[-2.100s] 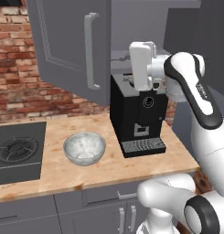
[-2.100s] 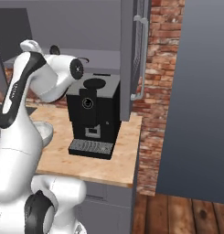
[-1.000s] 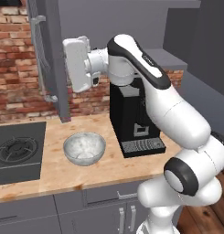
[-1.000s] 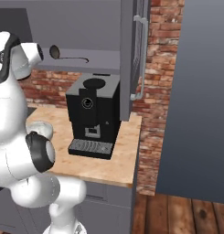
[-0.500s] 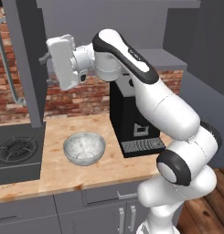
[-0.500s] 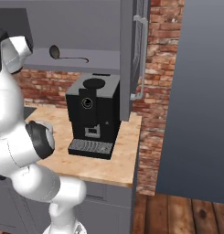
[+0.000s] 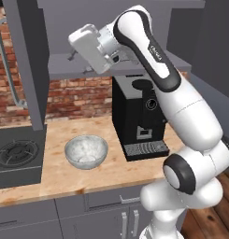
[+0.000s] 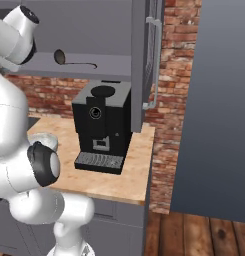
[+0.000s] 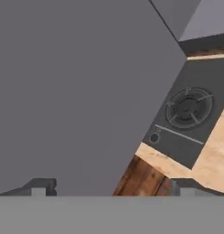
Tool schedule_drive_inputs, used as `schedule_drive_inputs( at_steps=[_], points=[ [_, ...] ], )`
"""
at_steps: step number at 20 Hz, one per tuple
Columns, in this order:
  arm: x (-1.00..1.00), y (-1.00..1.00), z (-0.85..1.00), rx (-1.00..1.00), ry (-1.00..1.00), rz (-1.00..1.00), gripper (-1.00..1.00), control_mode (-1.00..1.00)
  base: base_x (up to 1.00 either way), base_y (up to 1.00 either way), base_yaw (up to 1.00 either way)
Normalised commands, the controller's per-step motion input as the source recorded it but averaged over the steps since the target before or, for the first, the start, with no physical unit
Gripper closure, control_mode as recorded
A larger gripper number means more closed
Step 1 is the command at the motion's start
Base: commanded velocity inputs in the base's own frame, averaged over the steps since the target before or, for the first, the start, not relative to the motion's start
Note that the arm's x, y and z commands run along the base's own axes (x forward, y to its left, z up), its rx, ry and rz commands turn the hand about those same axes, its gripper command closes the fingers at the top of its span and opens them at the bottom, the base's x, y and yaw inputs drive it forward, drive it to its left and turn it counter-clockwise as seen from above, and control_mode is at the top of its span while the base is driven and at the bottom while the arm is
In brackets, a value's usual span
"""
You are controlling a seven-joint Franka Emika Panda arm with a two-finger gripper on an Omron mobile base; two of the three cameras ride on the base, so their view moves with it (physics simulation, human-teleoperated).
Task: Open the cabinet and move the ladle to the pot. Then close the cabinet.
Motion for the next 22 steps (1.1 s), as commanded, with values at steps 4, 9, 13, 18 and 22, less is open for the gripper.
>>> schedule_drive_inputs(
  at_steps=[4, 9, 13, 18, 22],
  points=[
    [0.30, -0.76, 0.00, -0.26, -0.25, -0.13, -1.00, -1.00, 0.00, 0.00, 0.00],
    [0.51, -0.60, -0.03, -0.12, -0.12, -0.08, -1.00, -1.00, 0.00, 0.00, 0.00],
    [0.40, -0.32, -0.04, -0.07, -0.08, -0.04, -1.00, -1.00, 0.00, 0.00, 0.00],
    [0.24, -0.04, -0.08, -0.06, -0.11, -0.02, -1.00, -1.00, 0.00, 0.00, 0.00],
    [0.32, -0.03, -0.21, -0.12, -0.15, -0.04, -1.00, -1.00, 0.00, 0.00, 0.00]
  ],
)
